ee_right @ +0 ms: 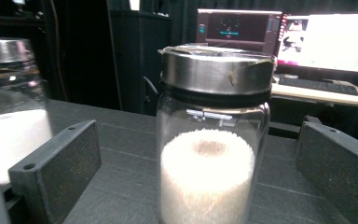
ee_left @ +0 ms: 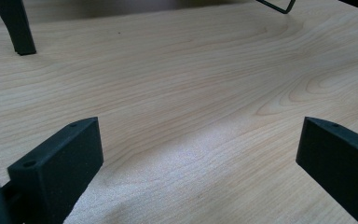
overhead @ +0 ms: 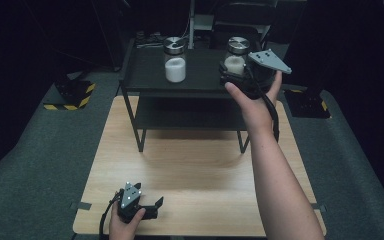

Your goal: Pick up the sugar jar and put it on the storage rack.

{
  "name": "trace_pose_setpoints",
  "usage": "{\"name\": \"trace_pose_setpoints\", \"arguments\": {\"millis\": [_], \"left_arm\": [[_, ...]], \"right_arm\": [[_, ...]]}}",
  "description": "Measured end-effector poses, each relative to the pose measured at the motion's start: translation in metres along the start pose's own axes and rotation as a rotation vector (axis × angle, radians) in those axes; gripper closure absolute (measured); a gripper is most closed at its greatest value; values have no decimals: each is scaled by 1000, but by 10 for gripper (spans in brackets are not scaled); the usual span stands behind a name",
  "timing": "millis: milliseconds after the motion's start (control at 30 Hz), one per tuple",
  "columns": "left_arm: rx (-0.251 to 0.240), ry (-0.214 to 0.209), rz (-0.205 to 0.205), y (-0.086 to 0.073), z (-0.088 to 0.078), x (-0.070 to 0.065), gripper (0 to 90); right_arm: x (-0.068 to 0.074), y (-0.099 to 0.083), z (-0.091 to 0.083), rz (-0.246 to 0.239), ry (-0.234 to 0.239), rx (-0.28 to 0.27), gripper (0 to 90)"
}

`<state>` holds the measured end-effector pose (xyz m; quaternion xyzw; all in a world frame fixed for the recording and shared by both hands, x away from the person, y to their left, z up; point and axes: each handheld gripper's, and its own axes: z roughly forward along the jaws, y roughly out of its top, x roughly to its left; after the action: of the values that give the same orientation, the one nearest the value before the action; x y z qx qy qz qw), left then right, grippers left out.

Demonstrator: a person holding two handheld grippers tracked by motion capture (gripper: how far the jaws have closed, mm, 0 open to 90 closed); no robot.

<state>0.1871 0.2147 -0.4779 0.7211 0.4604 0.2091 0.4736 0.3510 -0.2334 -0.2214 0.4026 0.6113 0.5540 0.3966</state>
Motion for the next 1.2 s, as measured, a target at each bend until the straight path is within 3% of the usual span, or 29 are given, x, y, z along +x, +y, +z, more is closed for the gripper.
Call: {"name": "trace_pose_setpoints", "arguments": {"millis": [333,733,1200], "left_arm": [[-2,4,6,-1,0,-2,7],[3,10,12,0,0,-3,7],[-5,13,22,-1,-1,-5,7]], "right_arm": [[-4,-13,-20,-15,30,-20,2],[-8,-46,-58,-57,80,-52,1],[-18,-93,-94,-49,126,-66,1]]}}
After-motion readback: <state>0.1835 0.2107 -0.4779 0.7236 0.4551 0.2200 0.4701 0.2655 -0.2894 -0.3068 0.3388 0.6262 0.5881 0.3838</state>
